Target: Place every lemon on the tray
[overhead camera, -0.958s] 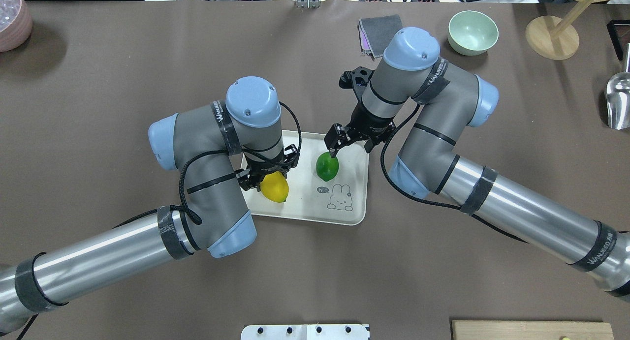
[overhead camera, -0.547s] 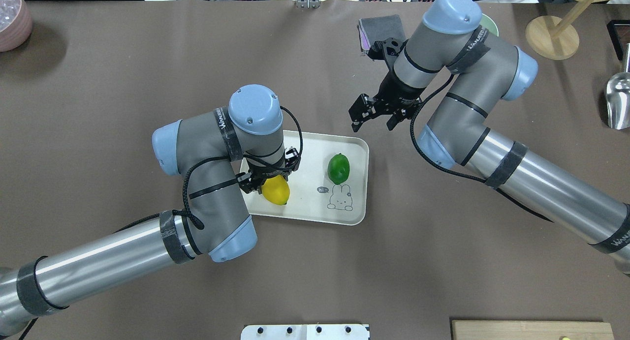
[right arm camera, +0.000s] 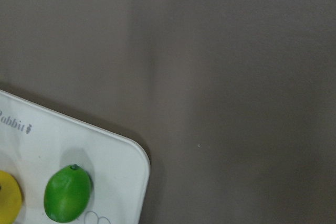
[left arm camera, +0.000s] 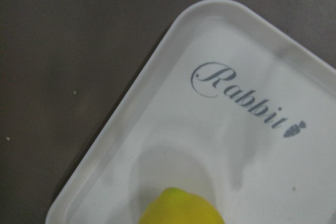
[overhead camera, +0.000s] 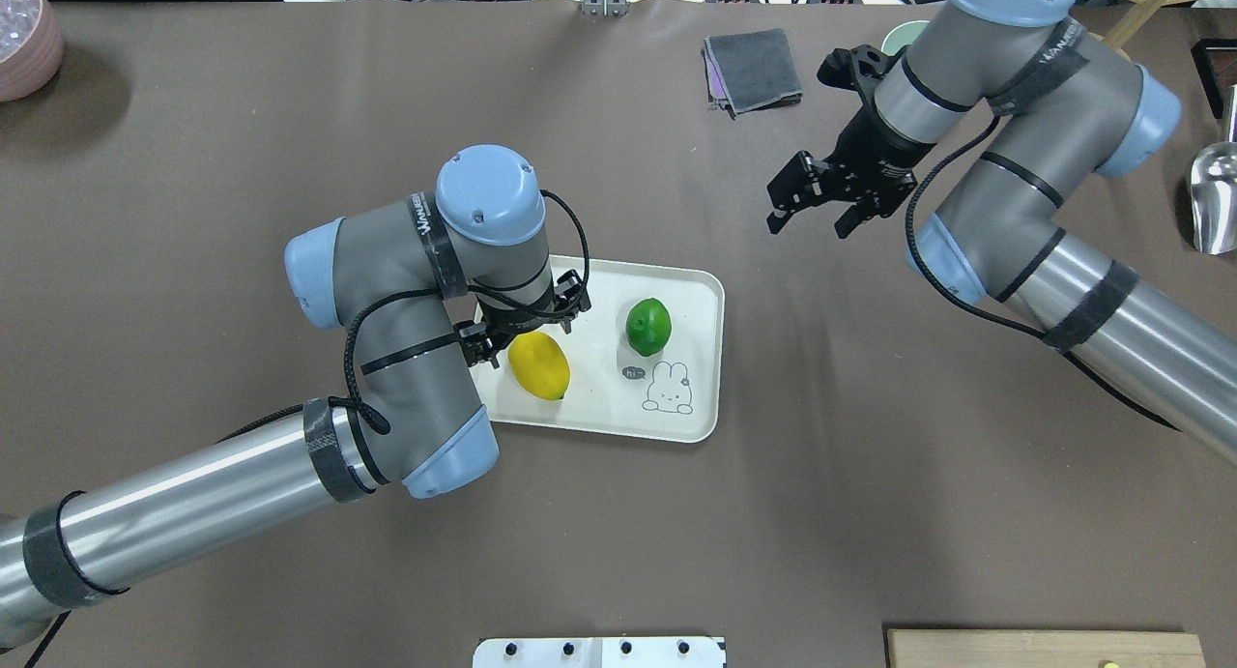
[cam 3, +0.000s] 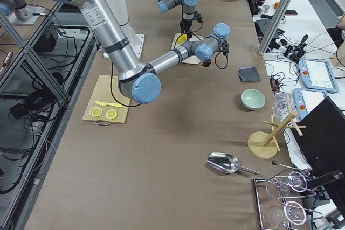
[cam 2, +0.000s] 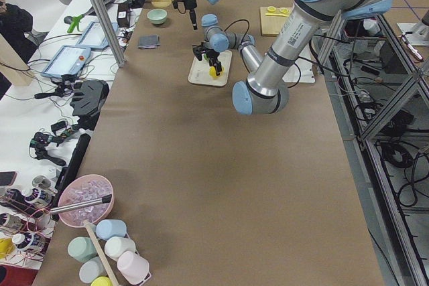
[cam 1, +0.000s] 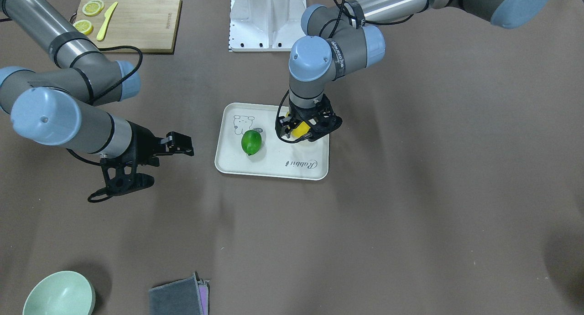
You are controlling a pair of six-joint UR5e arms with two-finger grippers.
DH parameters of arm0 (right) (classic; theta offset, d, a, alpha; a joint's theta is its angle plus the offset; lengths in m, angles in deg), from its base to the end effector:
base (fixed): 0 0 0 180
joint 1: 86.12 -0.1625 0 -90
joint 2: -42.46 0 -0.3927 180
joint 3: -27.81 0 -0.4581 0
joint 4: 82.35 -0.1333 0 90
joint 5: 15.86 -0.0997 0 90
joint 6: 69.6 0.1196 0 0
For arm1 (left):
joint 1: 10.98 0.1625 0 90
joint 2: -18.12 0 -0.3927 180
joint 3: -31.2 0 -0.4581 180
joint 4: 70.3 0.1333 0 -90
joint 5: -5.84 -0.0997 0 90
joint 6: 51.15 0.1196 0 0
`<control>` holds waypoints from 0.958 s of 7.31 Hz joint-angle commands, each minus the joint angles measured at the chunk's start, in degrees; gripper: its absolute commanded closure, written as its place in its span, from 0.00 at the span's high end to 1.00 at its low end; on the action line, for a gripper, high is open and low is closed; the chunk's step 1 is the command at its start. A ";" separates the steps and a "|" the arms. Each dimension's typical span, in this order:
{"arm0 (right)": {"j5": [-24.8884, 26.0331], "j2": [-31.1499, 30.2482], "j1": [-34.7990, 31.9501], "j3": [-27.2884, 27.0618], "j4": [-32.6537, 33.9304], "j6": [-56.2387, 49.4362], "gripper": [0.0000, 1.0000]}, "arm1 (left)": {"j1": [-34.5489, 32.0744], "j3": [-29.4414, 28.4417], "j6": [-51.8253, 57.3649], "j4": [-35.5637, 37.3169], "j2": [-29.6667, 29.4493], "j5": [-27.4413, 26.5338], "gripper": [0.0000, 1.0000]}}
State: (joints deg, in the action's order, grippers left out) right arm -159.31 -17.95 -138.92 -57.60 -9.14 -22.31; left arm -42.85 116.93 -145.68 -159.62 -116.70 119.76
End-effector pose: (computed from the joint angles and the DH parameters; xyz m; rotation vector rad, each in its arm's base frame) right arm -0.4122 -0.6047 0.2970 -0.0984 -1.1081 -0.1823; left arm 0.6104 -0.4794 0.1632 -0.2289 0.7671 -0.4562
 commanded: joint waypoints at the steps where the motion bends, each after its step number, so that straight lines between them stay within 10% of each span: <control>1: -0.34 -10.99 -1.16 -8.84 -0.17 -0.09 1.00 | -5.00 1.01 3.44 1.42 0.09 4.60 0.98; 7: -0.25 -29.04 -13.45 -19.08 -0.18 -17.45 1.00 | -24.79 7.26 34.36 2.66 20.18 17.20 0.98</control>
State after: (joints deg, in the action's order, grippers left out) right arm -159.56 -43.93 -149.55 -75.88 -9.39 -34.99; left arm -64.58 123.87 -117.31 -156.97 -100.83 136.19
